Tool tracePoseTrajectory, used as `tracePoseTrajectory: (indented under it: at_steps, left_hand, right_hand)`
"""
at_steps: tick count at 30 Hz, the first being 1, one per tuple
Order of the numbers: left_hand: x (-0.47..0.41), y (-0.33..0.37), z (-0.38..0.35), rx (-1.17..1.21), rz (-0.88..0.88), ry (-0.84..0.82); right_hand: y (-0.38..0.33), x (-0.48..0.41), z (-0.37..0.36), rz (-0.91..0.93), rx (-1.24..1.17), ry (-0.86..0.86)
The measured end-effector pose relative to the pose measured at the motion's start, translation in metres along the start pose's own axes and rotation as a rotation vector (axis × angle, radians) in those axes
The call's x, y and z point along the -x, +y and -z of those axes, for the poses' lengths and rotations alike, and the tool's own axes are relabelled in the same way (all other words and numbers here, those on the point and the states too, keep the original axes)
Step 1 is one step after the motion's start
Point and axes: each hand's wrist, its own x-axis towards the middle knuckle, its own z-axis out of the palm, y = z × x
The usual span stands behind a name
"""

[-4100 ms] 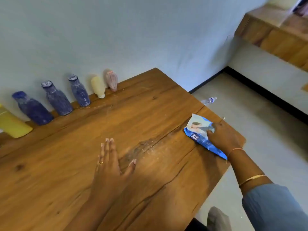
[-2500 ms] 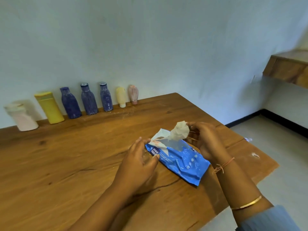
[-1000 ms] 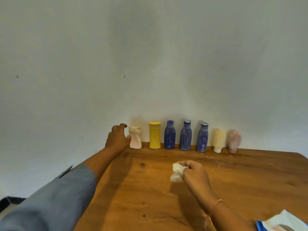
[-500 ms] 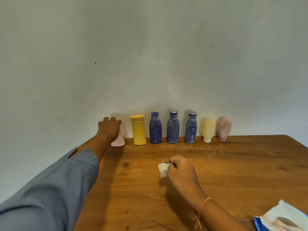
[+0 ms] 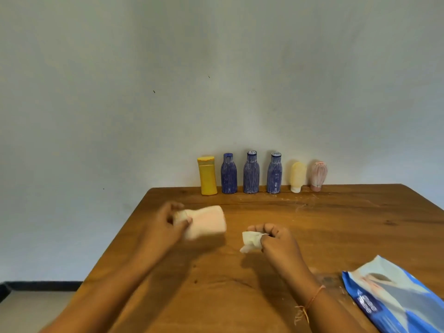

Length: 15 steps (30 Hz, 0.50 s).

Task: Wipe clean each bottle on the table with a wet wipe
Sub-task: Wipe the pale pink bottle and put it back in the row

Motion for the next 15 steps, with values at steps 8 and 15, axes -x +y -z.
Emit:
tracePoseTrajectory:
  at_steps: [8, 15]
  left_hand:
    - [0.135, -0.012, -0.061, 0.483, 0.271, -0.064]
    - [0.16, -0.02, -0.065, 0.557, 0.197, -0.22]
  right_hand:
    - [0.035, 0.064, -0.013, 0.37, 0.372, 0.021]
    - [0.079, 0.1, -0.038, 0.623, 1.012, -0.108]
